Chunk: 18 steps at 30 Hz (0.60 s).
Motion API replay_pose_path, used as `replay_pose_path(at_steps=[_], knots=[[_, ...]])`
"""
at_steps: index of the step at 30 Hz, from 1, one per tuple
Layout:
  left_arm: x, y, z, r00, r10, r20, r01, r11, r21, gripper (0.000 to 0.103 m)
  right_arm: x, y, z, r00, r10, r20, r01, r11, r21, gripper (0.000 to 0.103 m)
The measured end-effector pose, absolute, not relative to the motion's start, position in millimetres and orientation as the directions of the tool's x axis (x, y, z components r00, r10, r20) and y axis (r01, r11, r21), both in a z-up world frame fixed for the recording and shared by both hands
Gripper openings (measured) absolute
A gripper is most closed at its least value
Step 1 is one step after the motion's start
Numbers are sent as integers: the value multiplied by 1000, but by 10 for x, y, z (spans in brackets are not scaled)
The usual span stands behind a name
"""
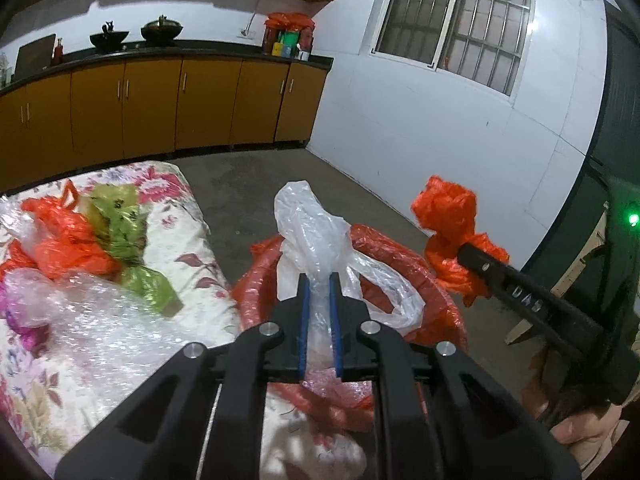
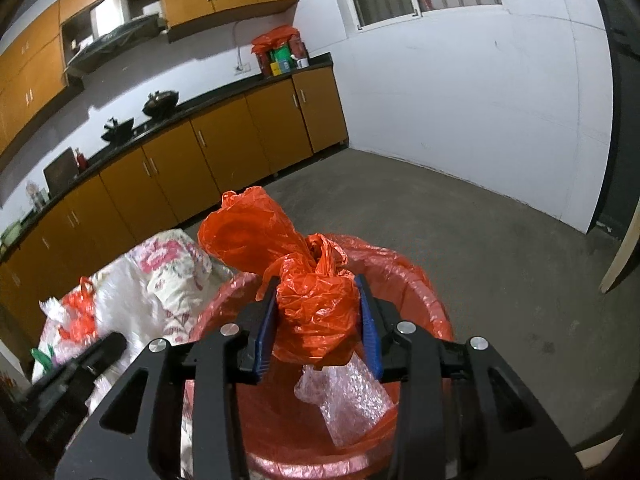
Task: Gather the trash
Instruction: 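Carry the red bag into the basket with the right tool while the left tool drops a white bag there, then return the right tool to the table and grasp the bubble wrap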
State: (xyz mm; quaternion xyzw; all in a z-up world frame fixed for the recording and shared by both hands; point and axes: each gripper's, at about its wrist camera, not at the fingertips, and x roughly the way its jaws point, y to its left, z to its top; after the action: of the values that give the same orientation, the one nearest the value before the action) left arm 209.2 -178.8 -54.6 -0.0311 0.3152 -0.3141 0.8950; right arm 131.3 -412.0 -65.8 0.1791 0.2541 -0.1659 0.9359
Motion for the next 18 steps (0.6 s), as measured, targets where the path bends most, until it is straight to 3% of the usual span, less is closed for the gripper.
replay_pose_path(at_steps=[6, 11, 13, 15, 18], knots=[[2193, -1890, -668, 584, -585, -563, 540, 798, -268, 29, 1337, -4208, -653, 818, -229, -527, 415, 870, 266, 50], [2209, -1790, -724, 590, -566, -576, 515, 813, -272, 33, 1300, -4199, -709, 812, -227, -538, 418, 869, 264, 51], [2188, -1681, -706, 620, -538, -571, 487, 835, -258, 42, 1279, -4184, -715, 812, -229, -537, 414, 875, 252, 54], [2142, -1544, -690, 664, -490, -565, 440, 867, -235, 59, 1267, -4135, -705, 814, -230, -533, 404, 884, 235, 56], [2072, -1284, -682, 717, -418, -558, 367, 907, -207, 69, 1226, -4055, -710, 822, -220, -525, 379, 900, 216, 60]])
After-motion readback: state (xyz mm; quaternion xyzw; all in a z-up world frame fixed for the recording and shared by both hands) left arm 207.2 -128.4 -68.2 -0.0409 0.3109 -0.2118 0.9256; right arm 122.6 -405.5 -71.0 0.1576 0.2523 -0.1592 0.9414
